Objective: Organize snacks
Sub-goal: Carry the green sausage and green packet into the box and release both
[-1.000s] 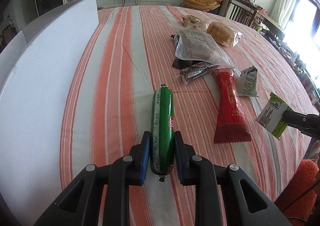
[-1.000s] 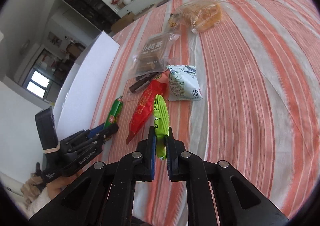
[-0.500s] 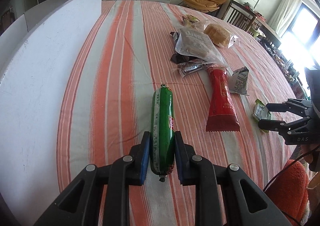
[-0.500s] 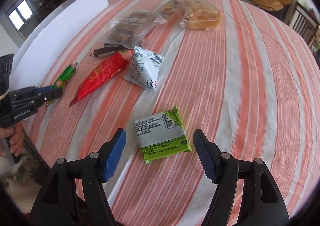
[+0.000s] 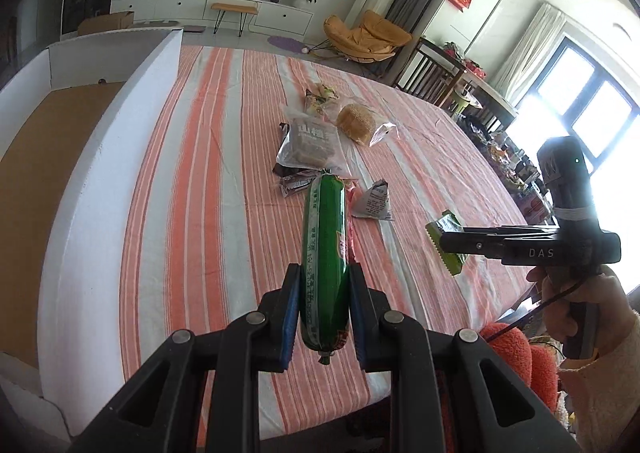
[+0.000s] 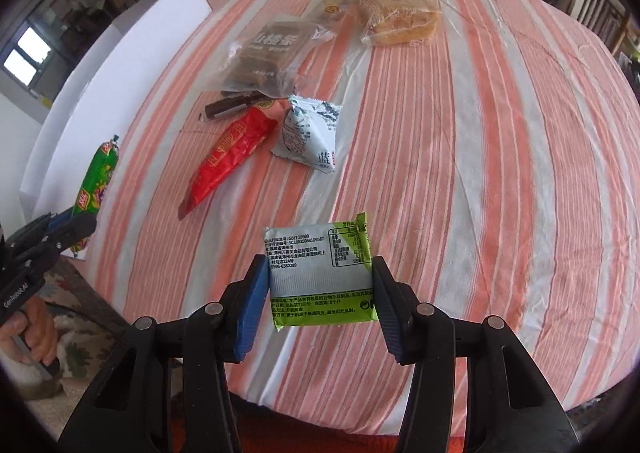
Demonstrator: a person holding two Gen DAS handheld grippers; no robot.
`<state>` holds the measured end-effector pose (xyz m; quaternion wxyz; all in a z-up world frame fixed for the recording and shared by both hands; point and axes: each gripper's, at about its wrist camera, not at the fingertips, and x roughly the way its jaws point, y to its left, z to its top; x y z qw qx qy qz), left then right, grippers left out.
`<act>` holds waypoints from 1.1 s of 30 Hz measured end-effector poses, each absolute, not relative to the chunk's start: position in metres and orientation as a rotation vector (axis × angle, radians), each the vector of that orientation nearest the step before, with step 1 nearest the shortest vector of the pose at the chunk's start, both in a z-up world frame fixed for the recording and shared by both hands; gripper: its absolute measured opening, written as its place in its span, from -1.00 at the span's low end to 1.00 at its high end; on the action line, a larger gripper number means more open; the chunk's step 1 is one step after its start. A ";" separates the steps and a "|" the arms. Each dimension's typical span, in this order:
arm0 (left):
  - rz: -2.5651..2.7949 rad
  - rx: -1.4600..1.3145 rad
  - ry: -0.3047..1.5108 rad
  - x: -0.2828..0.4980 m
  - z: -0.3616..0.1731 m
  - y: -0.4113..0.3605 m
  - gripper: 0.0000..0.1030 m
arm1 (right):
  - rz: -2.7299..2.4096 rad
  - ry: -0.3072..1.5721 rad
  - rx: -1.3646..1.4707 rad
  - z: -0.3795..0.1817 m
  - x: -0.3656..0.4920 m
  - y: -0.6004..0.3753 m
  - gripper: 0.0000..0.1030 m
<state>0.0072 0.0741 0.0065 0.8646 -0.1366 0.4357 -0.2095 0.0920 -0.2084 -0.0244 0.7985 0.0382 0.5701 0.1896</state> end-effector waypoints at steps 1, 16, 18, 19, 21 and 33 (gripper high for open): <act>-0.440 -0.320 0.889 0.004 0.020 0.085 -0.57 | 0.446 1.192 0.120 -0.010 0.091 -0.201 0.03; 0.277 -0.300 0.807 -0.006 0.040 0.296 0.14 | 0.965 1.034 0.444 0.071 0.106 0.052 0.58; 0.291 -0.308 0.785 -0.008 0.031 0.294 0.41 | 0.967 1.006 0.458 0.069 0.105 0.043 0.58; 0.289 -0.316 0.762 -0.009 0.030 0.290 0.41 | 0.946 0.985 0.445 0.071 0.100 0.035 0.56; 0.256 -0.319 0.726 -0.009 0.030 0.274 0.41 | 0.844 0.944 0.382 0.066 0.097 0.011 0.56; 0.007 -0.119 0.711 0.058 0.017 0.143 0.55 | -0.089 0.829 0.198 -0.049 0.052 -0.213 0.56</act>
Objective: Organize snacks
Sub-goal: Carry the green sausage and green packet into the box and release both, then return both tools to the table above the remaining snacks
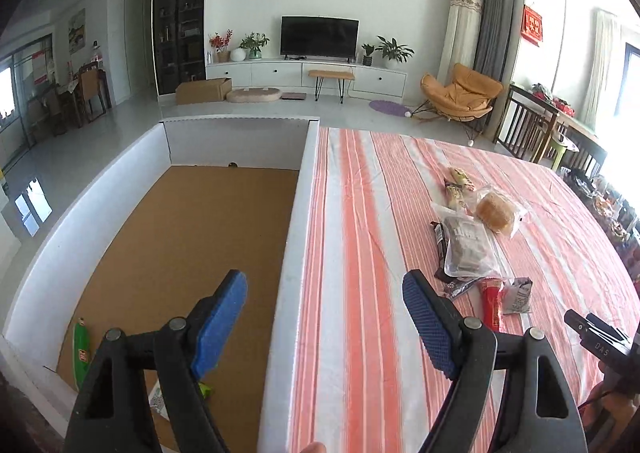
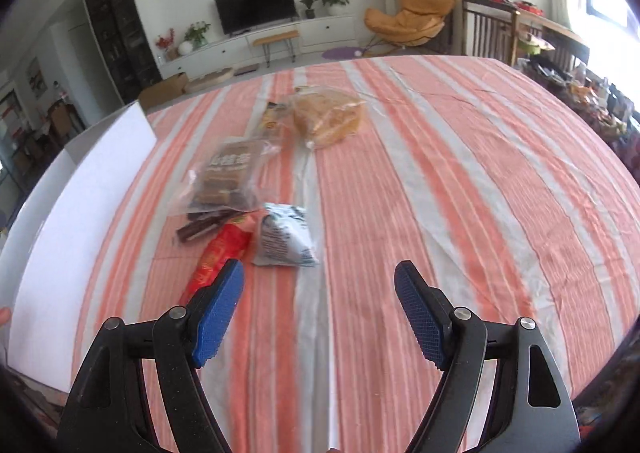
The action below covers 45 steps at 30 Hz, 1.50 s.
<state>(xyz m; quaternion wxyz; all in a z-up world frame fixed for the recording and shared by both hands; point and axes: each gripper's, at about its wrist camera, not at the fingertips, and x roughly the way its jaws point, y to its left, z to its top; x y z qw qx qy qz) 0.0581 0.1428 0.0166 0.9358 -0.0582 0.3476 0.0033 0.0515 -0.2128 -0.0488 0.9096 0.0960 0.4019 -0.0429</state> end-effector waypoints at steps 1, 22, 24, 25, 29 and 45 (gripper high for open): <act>0.042 -0.136 0.715 0.062 0.012 0.140 0.54 | -0.119 0.823 0.209 -0.052 0.049 -0.226 0.56; 0.099 -0.038 0.467 0.047 0.023 0.099 0.60 | -0.205 0.819 0.339 -0.063 0.042 -0.255 0.56; 0.083 -0.020 0.478 0.047 0.023 0.094 0.61 | -0.230 0.840 0.336 -0.066 0.044 -0.256 0.56; 0.080 -0.012 0.494 0.049 0.023 0.093 0.61 | -0.238 0.853 0.329 -0.068 0.046 -0.255 0.56; 0.106 0.010 0.511 0.044 0.028 0.083 0.62 | -0.239 0.902 0.287 -0.076 0.049 -0.249 0.56; -0.239 0.075 0.798 0.008 -0.034 -0.016 0.96 | -0.248 0.922 0.246 -0.077 0.048 -0.245 0.65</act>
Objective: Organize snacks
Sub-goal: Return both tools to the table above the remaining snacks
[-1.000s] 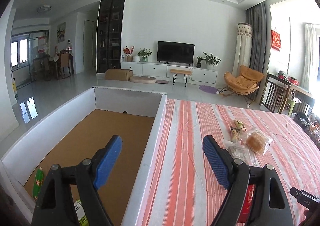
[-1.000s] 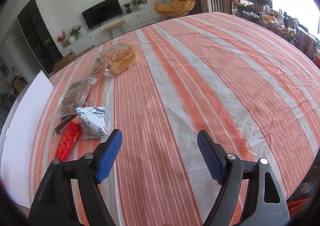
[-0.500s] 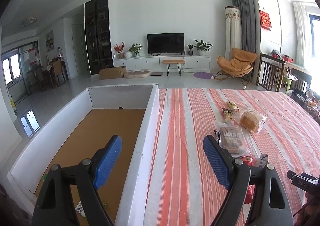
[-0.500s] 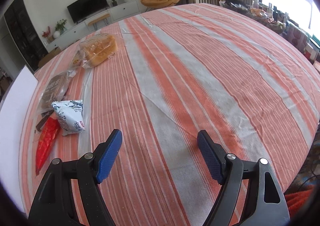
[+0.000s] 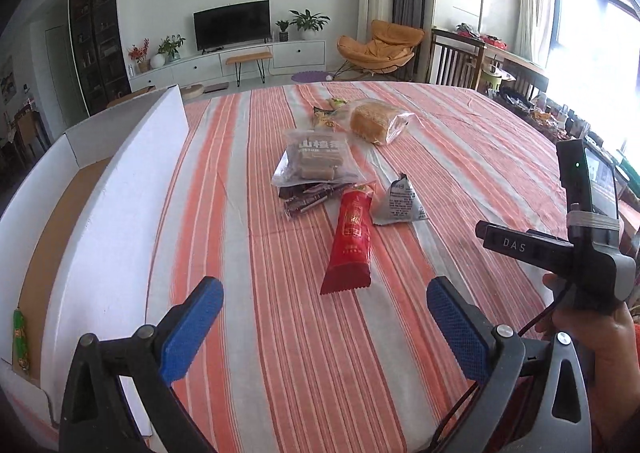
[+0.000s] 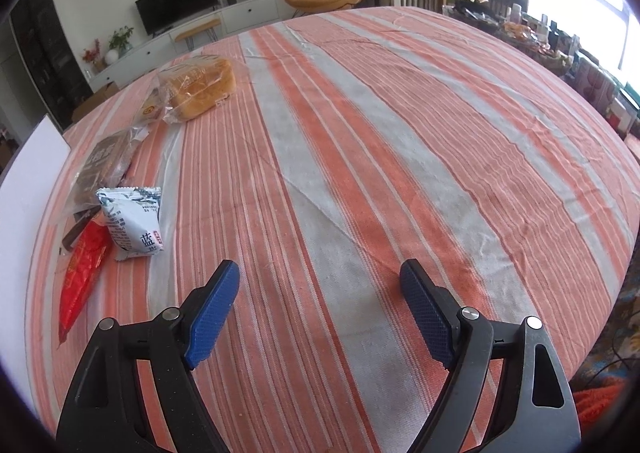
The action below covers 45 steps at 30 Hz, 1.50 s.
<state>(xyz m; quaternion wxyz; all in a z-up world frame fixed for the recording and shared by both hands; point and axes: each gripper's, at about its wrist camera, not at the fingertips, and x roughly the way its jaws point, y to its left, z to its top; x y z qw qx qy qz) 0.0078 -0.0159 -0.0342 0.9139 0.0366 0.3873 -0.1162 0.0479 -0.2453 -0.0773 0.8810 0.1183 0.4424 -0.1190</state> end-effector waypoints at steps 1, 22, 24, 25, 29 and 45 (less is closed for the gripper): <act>-0.240 0.078 0.820 0.009 -0.042 -0.019 0.96 | -0.249 0.923 0.244 -0.077 0.048 -0.245 0.65; -0.237 0.106 0.939 0.047 -0.108 -0.025 1.00 | -0.263 0.963 0.150 -0.082 0.052 -0.233 0.79; -0.234 0.102 0.932 0.047 -0.108 -0.025 1.00 | -0.263 0.963 0.150 -0.082 0.051 -0.233 0.79; -0.234 0.103 0.931 0.048 -0.108 -0.025 1.00 | -0.263 0.963 0.150 -0.082 0.052 -0.233 0.79; -0.233 0.104 0.926 0.048 -0.108 -0.025 1.00 | -0.263 0.962 0.150 -0.082 0.052 -0.233 0.79; -0.233 0.104 0.925 0.049 -0.108 -0.025 1.00 | -0.263 0.962 0.149 -0.082 0.052 -0.232 0.80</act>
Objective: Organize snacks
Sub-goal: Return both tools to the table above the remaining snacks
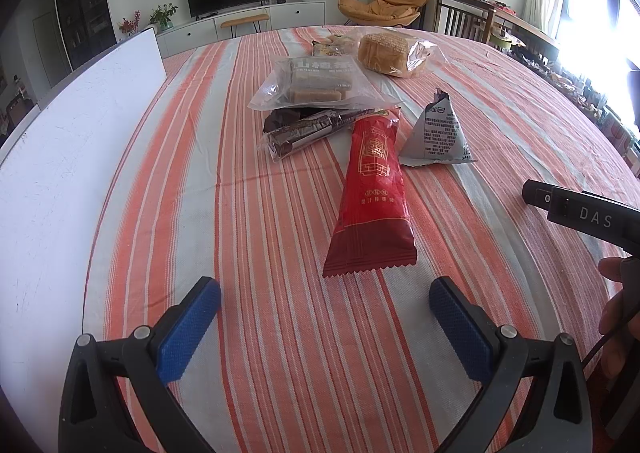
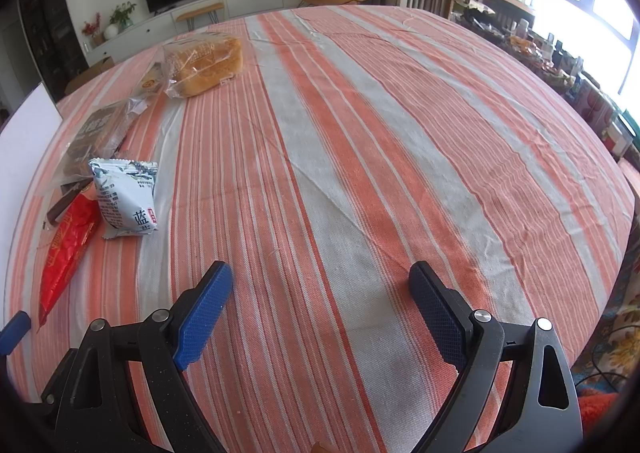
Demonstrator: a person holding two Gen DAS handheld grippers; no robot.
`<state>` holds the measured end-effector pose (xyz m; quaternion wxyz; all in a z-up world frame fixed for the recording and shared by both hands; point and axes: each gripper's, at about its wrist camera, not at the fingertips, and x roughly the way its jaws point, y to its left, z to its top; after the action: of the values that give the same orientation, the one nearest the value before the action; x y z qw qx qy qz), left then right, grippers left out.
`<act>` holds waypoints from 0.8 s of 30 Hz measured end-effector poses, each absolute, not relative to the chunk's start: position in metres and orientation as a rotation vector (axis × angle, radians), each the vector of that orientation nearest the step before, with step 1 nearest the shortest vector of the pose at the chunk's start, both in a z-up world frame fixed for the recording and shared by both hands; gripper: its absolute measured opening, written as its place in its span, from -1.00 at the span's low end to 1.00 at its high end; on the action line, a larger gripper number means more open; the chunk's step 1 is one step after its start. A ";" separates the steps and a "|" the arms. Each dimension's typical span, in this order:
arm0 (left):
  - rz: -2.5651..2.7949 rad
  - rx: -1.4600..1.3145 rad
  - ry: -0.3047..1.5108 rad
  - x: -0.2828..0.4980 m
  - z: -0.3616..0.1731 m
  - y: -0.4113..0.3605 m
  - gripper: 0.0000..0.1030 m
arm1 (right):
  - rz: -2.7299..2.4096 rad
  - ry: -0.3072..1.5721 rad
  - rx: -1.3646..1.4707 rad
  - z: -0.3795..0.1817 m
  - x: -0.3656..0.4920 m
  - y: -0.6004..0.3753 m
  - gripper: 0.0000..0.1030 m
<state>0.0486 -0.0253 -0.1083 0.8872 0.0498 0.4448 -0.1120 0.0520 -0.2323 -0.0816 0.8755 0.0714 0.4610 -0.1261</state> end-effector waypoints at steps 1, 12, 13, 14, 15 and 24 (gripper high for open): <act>-0.233 0.104 0.925 0.049 -0.108 -0.025 1.00 | -0.263 0.962 0.149 -0.082 0.052 -0.232 0.80; -0.233 0.103 0.924 0.049 -0.108 -0.026 1.00 | -0.267 0.958 0.147 -0.081 0.051 -0.232 0.80; -0.233 0.103 0.924 0.049 -0.108 -0.025 1.00 | -0.266 0.958 0.147 -0.081 0.051 -0.232 0.80; -0.233 0.103 0.924 0.049 -0.108 -0.025 1.00 | -0.266 0.958 0.147 -0.081 0.051 -0.232 0.80; -0.233 0.103 0.924 0.049 -0.109 -0.026 1.00 | -0.266 0.958 0.147 -0.081 0.051 -0.232 0.80; -0.233 0.103 0.924 0.049 -0.109 -0.025 1.00 | -0.268 0.956 0.147 -0.081 0.052 -0.232 0.80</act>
<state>0.0486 -0.0254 -0.1086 0.8873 0.0494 0.4447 -0.1119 0.0516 -0.2319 -0.0807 0.8767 0.0702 0.4583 -0.1282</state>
